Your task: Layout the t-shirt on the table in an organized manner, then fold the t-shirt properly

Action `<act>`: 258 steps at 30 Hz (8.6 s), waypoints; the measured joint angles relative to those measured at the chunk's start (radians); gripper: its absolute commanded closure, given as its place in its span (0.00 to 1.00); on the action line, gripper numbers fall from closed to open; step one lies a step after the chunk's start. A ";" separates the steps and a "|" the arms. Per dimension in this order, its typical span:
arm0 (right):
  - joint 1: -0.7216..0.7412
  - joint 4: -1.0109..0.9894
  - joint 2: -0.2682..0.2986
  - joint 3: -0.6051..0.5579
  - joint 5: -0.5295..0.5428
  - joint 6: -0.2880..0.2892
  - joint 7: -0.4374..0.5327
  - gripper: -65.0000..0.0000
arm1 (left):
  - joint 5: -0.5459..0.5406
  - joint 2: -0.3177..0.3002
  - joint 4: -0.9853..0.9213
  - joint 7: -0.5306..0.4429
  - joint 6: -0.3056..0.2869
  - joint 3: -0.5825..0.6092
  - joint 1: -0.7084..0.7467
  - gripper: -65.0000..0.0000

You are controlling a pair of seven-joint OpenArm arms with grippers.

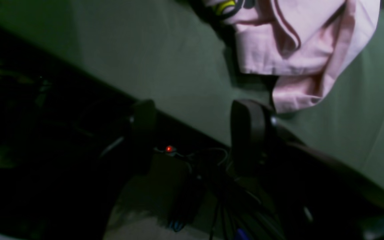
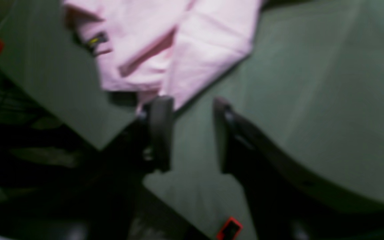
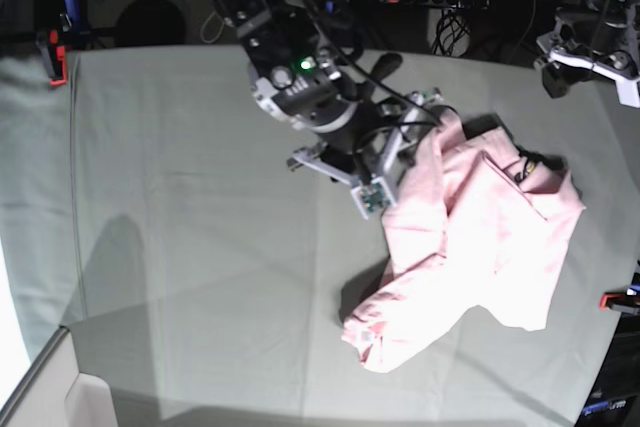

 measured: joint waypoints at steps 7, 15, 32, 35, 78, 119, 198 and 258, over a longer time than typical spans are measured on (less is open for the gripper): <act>0.084 -0.174 0.001 -0.068 -0.002 0.000 0.052 0.49 | 0.001 0.000 0.000 0.000 0.000 -0.001 0.004 0.51; 0.159 -0.441 0.000 -0.217 0.002 0.000 0.299 0.49 | 0.001 0.000 0.000 0.003 0.000 -0.001 0.027 0.51; 0.279 -0.668 0.006 -0.217 0.191 -0.002 0.441 0.49 | 0.001 0.000 -0.001 0.000 0.000 -0.001 0.032 0.63; 0.262 -0.619 0.003 -0.220 0.231 -0.001 0.446 0.49 | 0.000 0.000 -0.001 0.000 0.000 -0.001 0.031 0.63; -0.140 -0.090 0.209 0.393 0.278 -0.002 0.491 1.00 | -0.001 0.086 -0.003 0.007 0.000 0.002 -0.113 0.63; -0.326 -0.065 0.260 0.671 0.284 0.000 0.495 1.00 | 0.019 0.082 -0.429 0.061 0.011 0.191 -0.547 0.33; -0.303 0.059 0.178 1.177 0.285 0.003 0.485 1.00 | 0.005 0.324 -1.513 -0.629 0.014 0.772 -1.888 1.00; -0.190 0.048 0.136 1.204 0.280 0.000 0.249 0.50 | 0.588 0.259 -0.562 -0.455 0.160 0.914 -0.592 0.52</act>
